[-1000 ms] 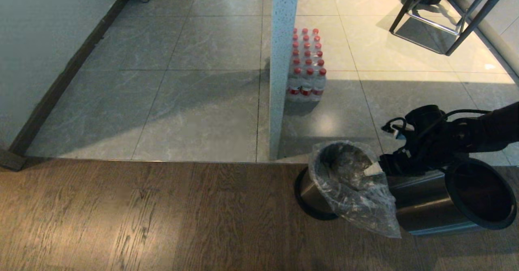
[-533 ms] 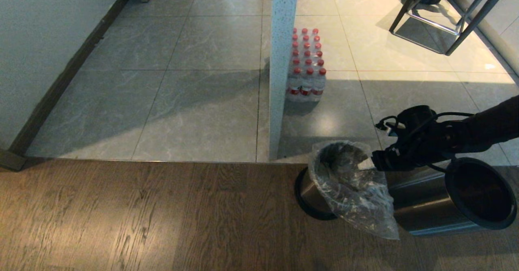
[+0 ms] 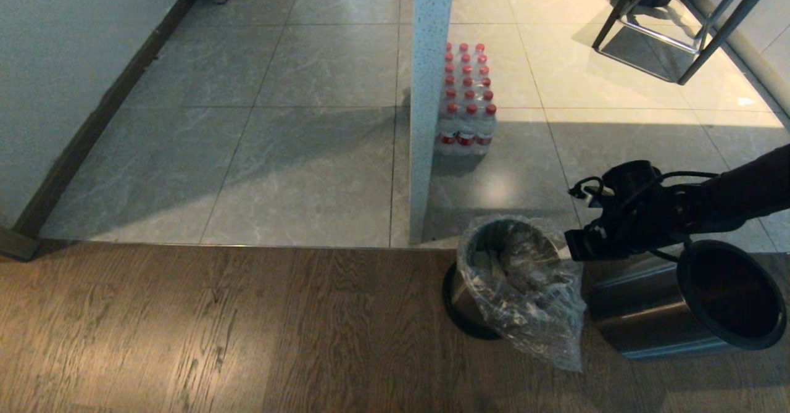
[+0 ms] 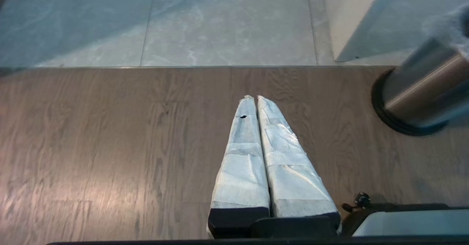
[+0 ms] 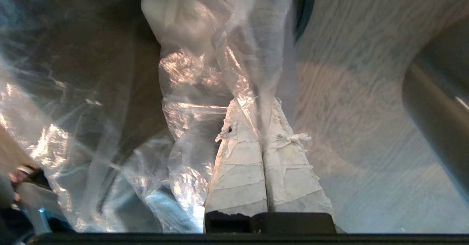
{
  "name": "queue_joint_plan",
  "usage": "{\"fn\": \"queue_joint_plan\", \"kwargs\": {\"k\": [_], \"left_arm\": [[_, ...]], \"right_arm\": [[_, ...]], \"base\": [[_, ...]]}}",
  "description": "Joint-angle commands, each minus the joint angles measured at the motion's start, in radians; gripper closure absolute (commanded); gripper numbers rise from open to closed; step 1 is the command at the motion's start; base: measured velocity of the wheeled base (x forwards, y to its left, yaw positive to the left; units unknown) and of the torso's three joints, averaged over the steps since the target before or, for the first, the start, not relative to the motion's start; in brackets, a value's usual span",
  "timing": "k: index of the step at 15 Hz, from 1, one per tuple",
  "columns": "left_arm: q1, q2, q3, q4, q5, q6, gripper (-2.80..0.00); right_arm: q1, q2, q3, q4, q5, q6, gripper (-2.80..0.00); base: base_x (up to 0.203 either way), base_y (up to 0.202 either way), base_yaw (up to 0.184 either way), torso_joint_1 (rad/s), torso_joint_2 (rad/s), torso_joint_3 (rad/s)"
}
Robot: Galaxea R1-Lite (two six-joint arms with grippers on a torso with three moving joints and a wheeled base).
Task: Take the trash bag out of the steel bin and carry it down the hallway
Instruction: Pick up the trash bag
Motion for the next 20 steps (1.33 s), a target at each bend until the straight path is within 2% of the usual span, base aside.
{"fn": "queue_joint_plan", "kwargs": {"k": [1,6,14,20], "left_arm": [[0.0,0.0,0.0,0.001,0.0,0.0,0.0],[0.0,0.0,0.0,0.001,0.0,0.0,0.0],[0.0,0.0,0.0,0.001,0.0,0.0,0.0],[0.0,0.0,0.0,0.001,0.0,0.0,0.0]], "right_arm": [[-0.001,-0.034,0.002,-0.006,0.0,-0.003,0.0],[0.002,-0.103,0.0,-0.003,-0.029,-0.036,0.0],[0.233,-0.055,-0.008,-0.007,-0.036,-0.034,0.0],[0.273,0.04,-0.016,-0.074,-0.121,-0.031,0.0]], "base": [[0.0,0.0,0.0,0.0,0.0,0.0],[0.0,0.0,0.0,0.0,0.0,0.0],[0.0,0.0,0.0,0.0,0.0,0.0],[0.0,0.0,0.0,0.0,0.0,0.0]]}}
